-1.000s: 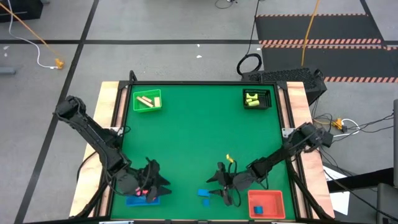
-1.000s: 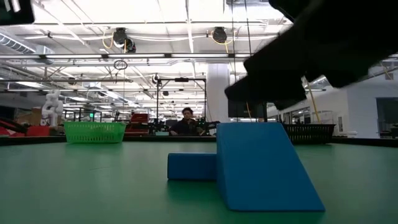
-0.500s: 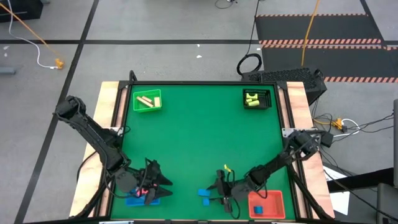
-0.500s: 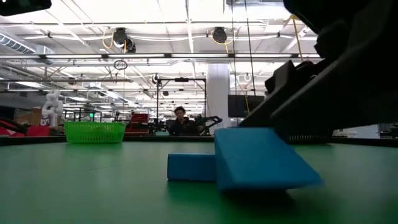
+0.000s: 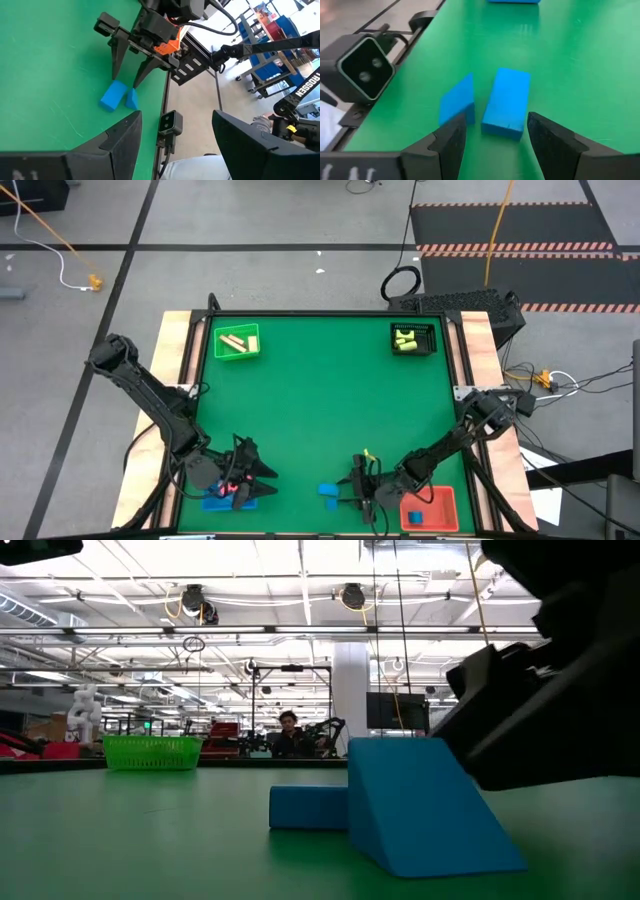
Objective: Sort & place blocks by color
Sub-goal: Put the top blue block into the orange bin
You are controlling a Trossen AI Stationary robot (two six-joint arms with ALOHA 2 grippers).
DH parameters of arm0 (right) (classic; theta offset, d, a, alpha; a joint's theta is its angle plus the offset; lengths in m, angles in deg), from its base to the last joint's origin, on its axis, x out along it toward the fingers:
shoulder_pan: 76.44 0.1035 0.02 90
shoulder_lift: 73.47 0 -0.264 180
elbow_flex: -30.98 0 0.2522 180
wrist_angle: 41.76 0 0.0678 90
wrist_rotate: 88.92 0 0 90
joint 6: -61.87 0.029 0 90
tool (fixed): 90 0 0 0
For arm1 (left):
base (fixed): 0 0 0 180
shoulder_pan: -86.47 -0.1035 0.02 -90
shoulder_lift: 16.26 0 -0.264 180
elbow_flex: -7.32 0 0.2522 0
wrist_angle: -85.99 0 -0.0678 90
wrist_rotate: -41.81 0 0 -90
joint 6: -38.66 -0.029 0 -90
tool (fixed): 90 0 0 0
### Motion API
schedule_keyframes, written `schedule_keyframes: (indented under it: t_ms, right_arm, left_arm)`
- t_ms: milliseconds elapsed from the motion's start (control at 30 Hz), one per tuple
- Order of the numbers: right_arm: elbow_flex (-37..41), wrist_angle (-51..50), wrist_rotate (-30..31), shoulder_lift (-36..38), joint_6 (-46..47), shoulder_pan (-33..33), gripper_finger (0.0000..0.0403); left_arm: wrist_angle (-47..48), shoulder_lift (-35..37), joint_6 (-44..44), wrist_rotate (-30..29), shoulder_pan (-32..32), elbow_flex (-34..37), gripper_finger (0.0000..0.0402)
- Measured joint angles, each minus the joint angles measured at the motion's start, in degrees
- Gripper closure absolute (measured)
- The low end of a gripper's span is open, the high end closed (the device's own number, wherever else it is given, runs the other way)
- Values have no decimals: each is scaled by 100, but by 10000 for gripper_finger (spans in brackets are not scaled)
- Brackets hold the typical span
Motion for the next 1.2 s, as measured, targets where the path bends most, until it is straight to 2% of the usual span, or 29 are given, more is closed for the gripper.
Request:
schedule_keyframes:
  t_ms: [233, 433, 700, 800, 967, 1100, 1200]
  right_arm:
    - [-40, 413, 30, -369, 129, 9, 202]
    - [-409, 618, 507, -883, 92, 21, 202]
    - [-560, 565, 583, -966, 119, -81, 204]
    - [-560, 549, 577, -964, 132, -100, 222]
    - [-557, 552, 505, -962, 302, -109, 288]
    - [-557, 410, 462, -897, 375, -117, 288]
    - [-556, -178, 407, -594, 379, -168, 288]
  left_arm:
    - [2, 0, -2, -37, 0, 0, 160]
    - [2, 0, -1, -39, 0, 0, 160]
    - [2, 0, -17, -45, 0, 0, 160]
    - [2, 0, -13, -116, 0, 0, 160]
    - [-1, 0, 24, -146, 0, 0, 160]
    - [-2, 0, 48, -147, 0, 0, 160]
    - [-2, 0, 12, -146, 0, 0, 160]
